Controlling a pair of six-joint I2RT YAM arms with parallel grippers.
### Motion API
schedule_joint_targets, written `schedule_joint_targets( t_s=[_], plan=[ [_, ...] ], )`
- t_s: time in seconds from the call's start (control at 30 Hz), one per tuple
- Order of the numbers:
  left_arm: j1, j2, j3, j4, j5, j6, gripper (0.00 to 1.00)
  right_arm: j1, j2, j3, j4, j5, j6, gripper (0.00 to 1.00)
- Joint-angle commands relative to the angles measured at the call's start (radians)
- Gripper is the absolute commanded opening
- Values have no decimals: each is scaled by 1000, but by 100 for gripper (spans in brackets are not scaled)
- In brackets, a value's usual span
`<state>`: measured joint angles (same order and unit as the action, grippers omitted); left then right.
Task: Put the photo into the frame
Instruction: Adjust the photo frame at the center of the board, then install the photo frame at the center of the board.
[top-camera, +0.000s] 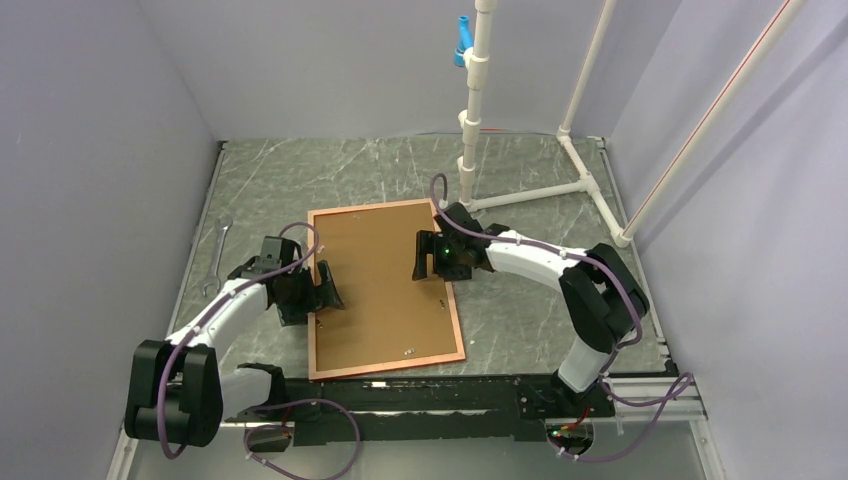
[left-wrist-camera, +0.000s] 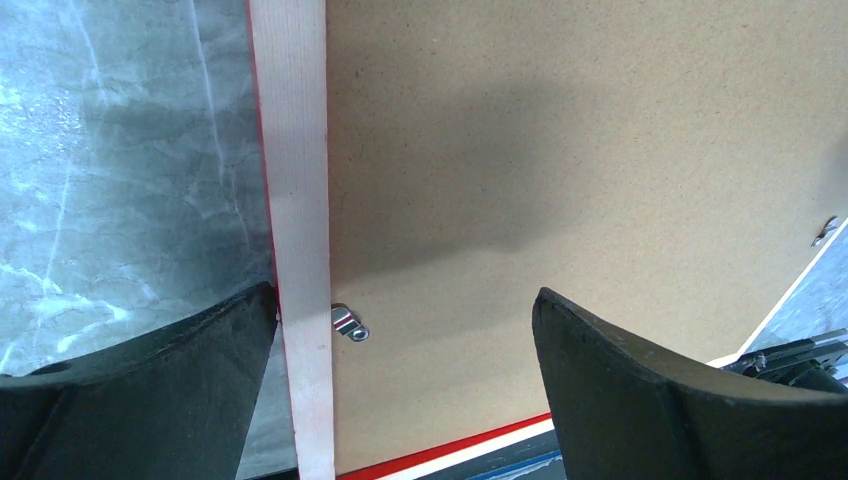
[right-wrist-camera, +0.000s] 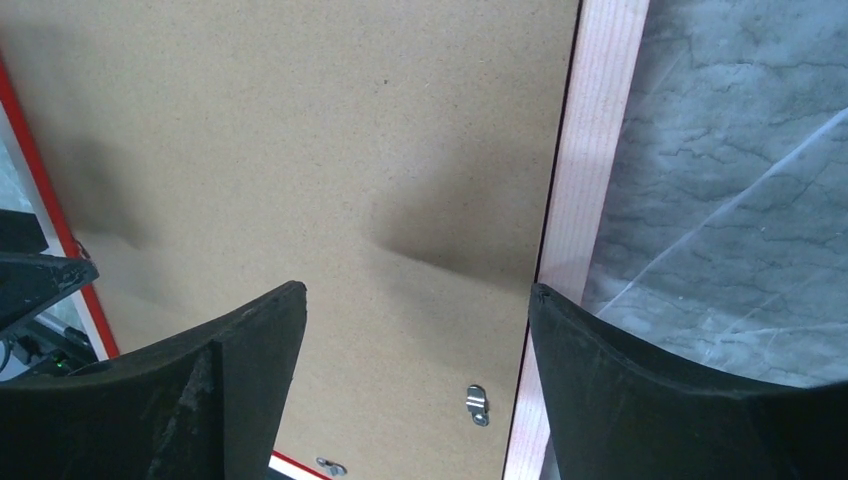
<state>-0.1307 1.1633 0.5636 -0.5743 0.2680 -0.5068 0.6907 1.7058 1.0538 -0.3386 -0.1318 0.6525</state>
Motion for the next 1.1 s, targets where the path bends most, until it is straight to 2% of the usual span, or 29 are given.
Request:
schedule_joint_targets(
  t_s=[0.0,0.2,0.47,0.67,0.8,0.93,1.0,1.07],
  plan=[
    [-6,-16,49,14,49,9,99,33,-37,-28,12,42,10,86],
    [-12,-33,50,-5,22,-2,99,33,-139,-26,-71,128,11,99],
    [-23,-40,55,-14,13,-2,99,5,-131,-84,-46,111,41,99],
    [-60,-16,48,-4,19,-6,98,-11,-70,-145,17,36,62,92],
    [-108,-2,35,13,16,-25,98,-11,-80,-197,40,13,63,82],
    [-160,3,30,25,-3,-47,98,-6,-112,-272,62,3,71,64],
    [-173,4,35,18,-21,-54,98,12,-120,-301,60,13,73,58],
    [-176,-1,45,1,-44,-57,98,41,-127,-323,52,33,78,48]
  ],
)
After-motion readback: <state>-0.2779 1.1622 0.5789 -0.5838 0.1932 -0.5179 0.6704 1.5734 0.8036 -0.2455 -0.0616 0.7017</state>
